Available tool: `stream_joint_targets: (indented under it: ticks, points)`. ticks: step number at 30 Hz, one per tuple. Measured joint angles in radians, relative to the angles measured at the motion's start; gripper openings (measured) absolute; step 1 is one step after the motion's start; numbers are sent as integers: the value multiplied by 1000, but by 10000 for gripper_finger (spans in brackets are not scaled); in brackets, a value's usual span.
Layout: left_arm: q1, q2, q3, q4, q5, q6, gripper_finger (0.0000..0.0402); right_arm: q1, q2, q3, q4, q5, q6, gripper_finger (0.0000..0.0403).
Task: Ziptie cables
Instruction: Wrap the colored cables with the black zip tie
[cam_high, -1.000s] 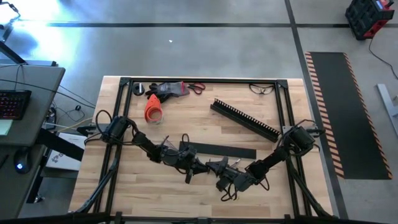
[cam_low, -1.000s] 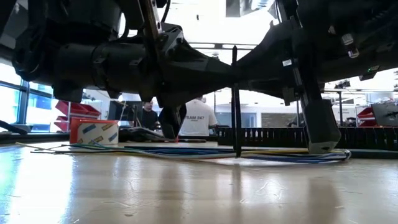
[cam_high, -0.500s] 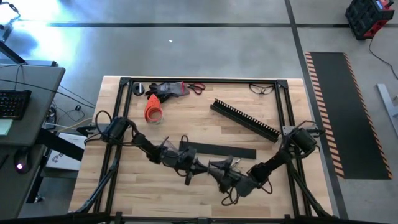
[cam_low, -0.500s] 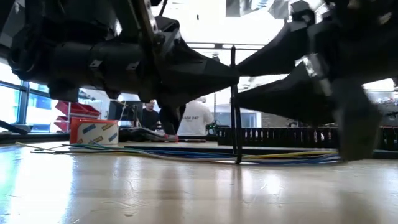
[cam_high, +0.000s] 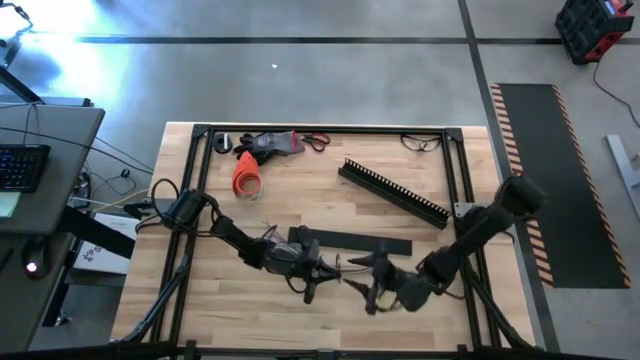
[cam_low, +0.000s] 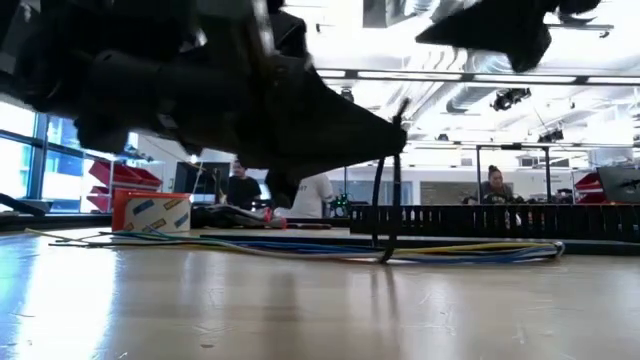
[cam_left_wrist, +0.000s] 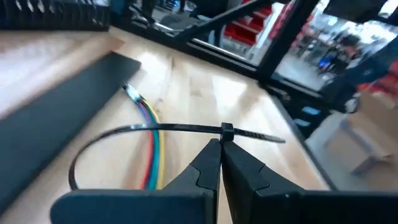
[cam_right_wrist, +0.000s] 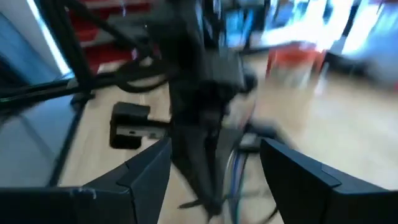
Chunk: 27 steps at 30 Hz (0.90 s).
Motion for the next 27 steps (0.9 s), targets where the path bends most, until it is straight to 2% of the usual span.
stream_joint_targets:
  ticks: [4, 6, 9, 14, 19, 27]
  points:
    - [7, 0, 29, -25, -46, 67, 0, -51, -76, 0, -241, -193, 302, 229]
    - [8, 0, 31, -27, -61, 89, 0, -72, -74, 0, -286, -281, 393, 229]
    - [8, 5, 32, -31, -66, 107, 0, -102, -45, 0, -291, -360, 478, 229]
    - [8, 73, 31, -28, -78, 76, 0, -128, -22, -1, -290, -383, 506, 229]
    - [12, 144, 33, 76, -101, 40, 0, -131, -23, -1, -293, -439, 506, 219]
    - [14, 183, 41, 176, -108, 56, 0, -122, 64, -1, -300, -437, 509, 208]
